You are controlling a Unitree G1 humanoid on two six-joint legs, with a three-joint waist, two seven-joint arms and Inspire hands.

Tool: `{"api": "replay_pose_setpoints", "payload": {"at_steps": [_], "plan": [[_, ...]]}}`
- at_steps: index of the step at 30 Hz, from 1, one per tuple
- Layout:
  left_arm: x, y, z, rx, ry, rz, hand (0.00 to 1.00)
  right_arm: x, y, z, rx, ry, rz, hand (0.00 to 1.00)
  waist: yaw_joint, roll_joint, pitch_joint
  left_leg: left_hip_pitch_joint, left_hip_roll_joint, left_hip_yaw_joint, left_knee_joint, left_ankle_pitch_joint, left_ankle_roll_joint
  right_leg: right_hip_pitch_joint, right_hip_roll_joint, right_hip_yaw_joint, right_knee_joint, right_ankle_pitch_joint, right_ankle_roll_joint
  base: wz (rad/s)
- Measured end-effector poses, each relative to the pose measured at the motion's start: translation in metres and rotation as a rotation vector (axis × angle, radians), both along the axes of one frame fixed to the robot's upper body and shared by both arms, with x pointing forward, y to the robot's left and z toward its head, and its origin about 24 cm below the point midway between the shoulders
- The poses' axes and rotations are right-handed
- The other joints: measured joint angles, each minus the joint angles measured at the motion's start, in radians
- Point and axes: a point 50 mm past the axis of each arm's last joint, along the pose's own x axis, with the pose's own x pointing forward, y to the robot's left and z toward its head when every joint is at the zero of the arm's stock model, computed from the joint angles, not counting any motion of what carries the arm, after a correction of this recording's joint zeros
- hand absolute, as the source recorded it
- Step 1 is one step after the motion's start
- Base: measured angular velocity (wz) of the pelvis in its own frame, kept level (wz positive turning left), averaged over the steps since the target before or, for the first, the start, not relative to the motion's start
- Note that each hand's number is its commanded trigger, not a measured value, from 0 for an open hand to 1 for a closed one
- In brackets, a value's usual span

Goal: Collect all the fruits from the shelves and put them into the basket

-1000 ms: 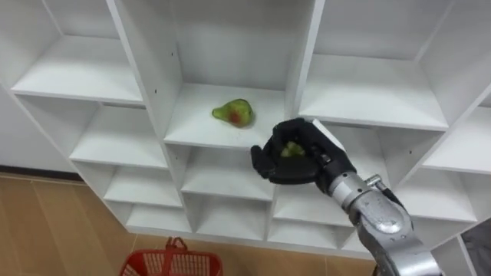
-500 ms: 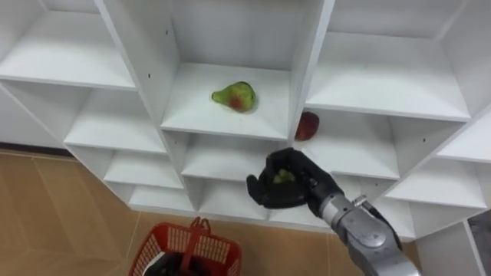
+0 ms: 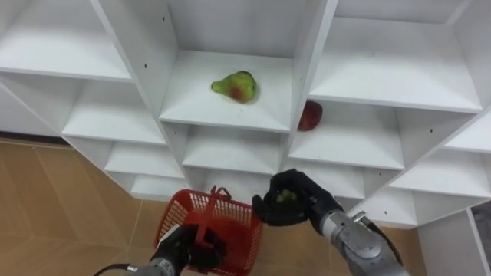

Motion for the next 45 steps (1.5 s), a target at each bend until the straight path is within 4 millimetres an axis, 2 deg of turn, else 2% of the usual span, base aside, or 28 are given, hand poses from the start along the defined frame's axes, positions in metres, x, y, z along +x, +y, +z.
{"api": "replay_pose_setpoints", "payload": {"at_steps": [6, 8, 11, 20, 30, 45], "plan": [[0.011, -0.014, 0.011, -0.046, -0.083, -0.055, 1.00, 0.000, -0.003, -0.006, -0.033, 0.016, -0.022, 1.00, 0.003, 0.016, 0.0020, -0.007, 0.000, 0.004, 0.003, 0.000, 0.000, -0.009, 0.000, -0.005, 0.007, 0.000, -0.001, 0.00], [0.011, -0.016, 0.012, -0.048, -0.087, -0.073, 1.00, 0.001, -0.004, -0.008, -0.042, 0.021, -0.026, 1.00, 0.003, 0.026, 0.0057, -0.008, 0.001, 0.004, 0.003, 0.001, 0.001, -0.013, 0.000, -0.009, 0.014, 0.000, -0.001, 0.00], [0.012, -0.018, 0.013, -0.064, -0.089, -0.091, 1.00, 0.003, -0.003, -0.006, -0.039, 0.015, -0.020, 1.00, 0.003, 0.031, 0.0036, -0.025, 0.001, 0.004, 0.005, 0.002, 0.001, -0.030, 0.000, -0.016, 0.019, 0.000, -0.001, 0.00], [0.015, -0.021, 0.015, -0.080, -0.100, -0.106, 1.00, 0.002, 0.003, -0.007, -0.038, 0.019, 0.011, 1.00, 0.014, 0.031, 0.0035, -0.033, 0.001, 0.010, 0.004, 0.004, 0.002, -0.044, -0.002, -0.011, 0.021, 0.000, -0.001, -0.02], [0.017, -0.024, 0.016, -0.091, -0.103, -0.114, 1.00, 0.007, 0.006, -0.004, -0.051, 0.003, 0.011, 1.00, 0.008, 0.031, 0.0035, -0.032, 0.001, 0.011, 0.005, 0.006, 0.003, -0.043, -0.002, -0.011, 0.025, 0.000, -0.001, 0.00], [0.014, -0.029, 0.014, -0.096, -0.078, -0.149, 1.00, 0.018, 0.022, 0.004, 0.105, 0.012, -0.057, 1.00, 0.004, 0.030, 0.0038, -0.031, 0.000, 0.004, 0.005, 0.008, 0.003, -0.041, -0.003, -0.016, 0.028, 0.000, -0.001, 0.00]]}}
